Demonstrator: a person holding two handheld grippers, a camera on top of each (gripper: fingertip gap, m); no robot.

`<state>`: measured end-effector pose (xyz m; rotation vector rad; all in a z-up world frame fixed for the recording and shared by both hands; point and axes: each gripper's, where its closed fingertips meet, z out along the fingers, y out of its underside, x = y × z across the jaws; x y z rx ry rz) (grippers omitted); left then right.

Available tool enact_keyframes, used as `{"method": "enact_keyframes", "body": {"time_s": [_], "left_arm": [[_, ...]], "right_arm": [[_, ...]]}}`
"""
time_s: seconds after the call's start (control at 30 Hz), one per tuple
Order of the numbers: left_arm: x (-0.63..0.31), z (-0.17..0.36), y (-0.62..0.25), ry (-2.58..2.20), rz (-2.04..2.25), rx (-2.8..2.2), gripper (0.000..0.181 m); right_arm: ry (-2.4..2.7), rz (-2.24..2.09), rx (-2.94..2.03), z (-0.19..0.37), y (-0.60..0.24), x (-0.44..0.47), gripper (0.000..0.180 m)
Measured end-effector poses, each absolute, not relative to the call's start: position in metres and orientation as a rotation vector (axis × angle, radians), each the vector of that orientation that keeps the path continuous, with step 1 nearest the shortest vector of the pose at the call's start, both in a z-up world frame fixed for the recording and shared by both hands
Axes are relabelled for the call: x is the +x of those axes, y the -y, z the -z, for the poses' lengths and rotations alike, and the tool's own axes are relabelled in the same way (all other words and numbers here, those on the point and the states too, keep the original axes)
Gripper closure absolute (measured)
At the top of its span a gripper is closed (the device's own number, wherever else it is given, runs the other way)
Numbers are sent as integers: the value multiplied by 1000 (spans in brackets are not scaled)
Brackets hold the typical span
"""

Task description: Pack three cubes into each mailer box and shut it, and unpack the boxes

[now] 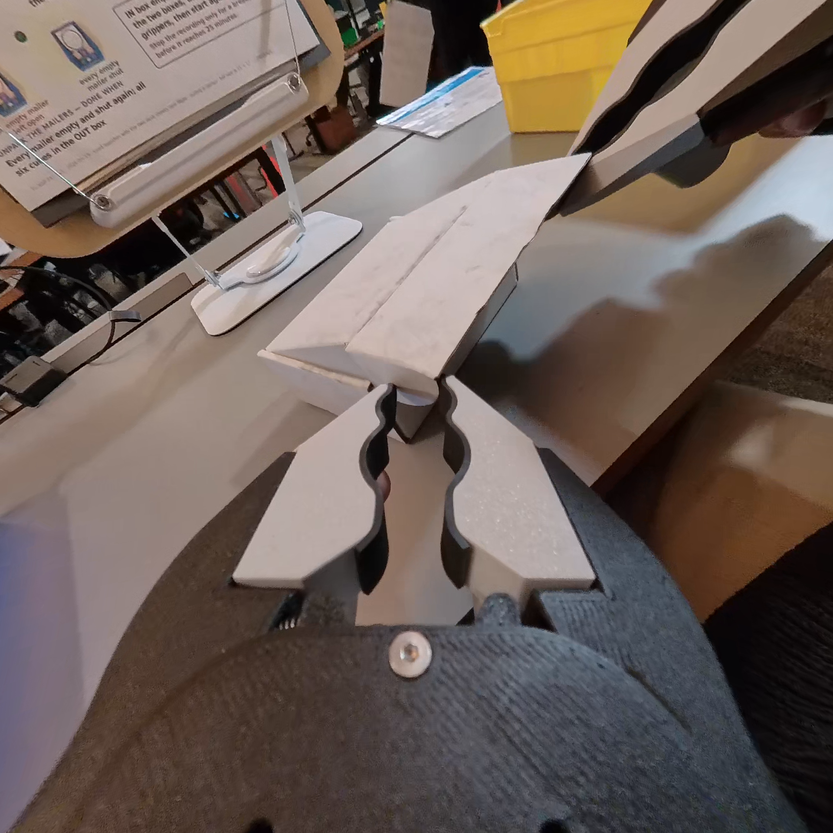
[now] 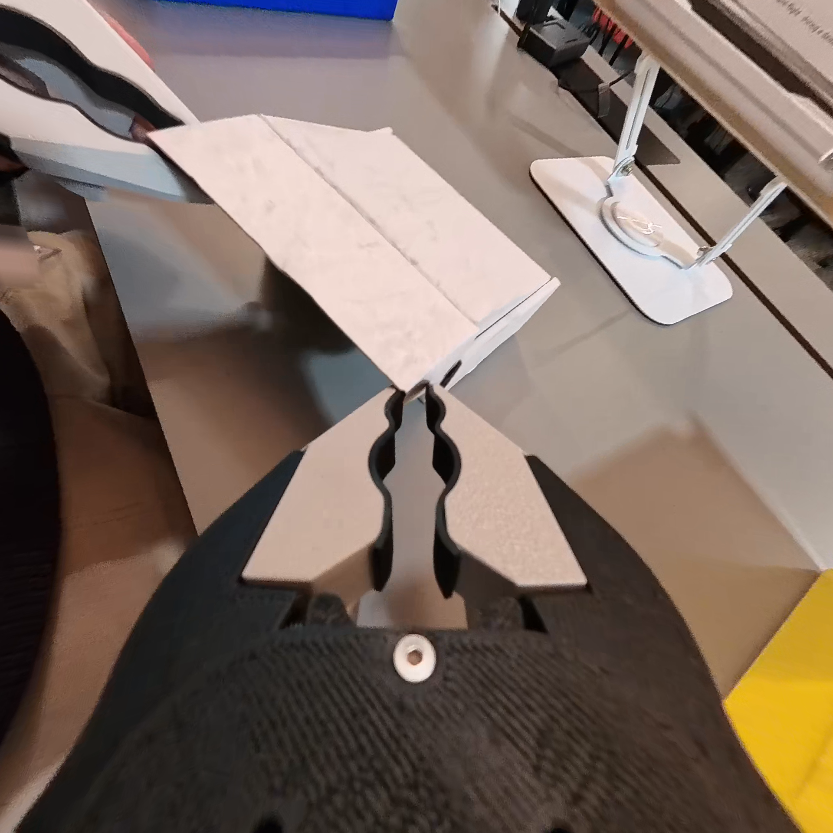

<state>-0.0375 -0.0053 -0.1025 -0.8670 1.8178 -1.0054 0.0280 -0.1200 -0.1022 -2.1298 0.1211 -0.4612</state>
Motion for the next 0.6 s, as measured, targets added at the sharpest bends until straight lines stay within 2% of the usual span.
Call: {"method": "enact_keyframes", "body": {"time_s": [0.6], "left_arm": [[-35, 117, 1, -1862, 914, -874, 167]], "right_arm": [[-99, 461, -2183, 117, 119, 26, 173]]}}
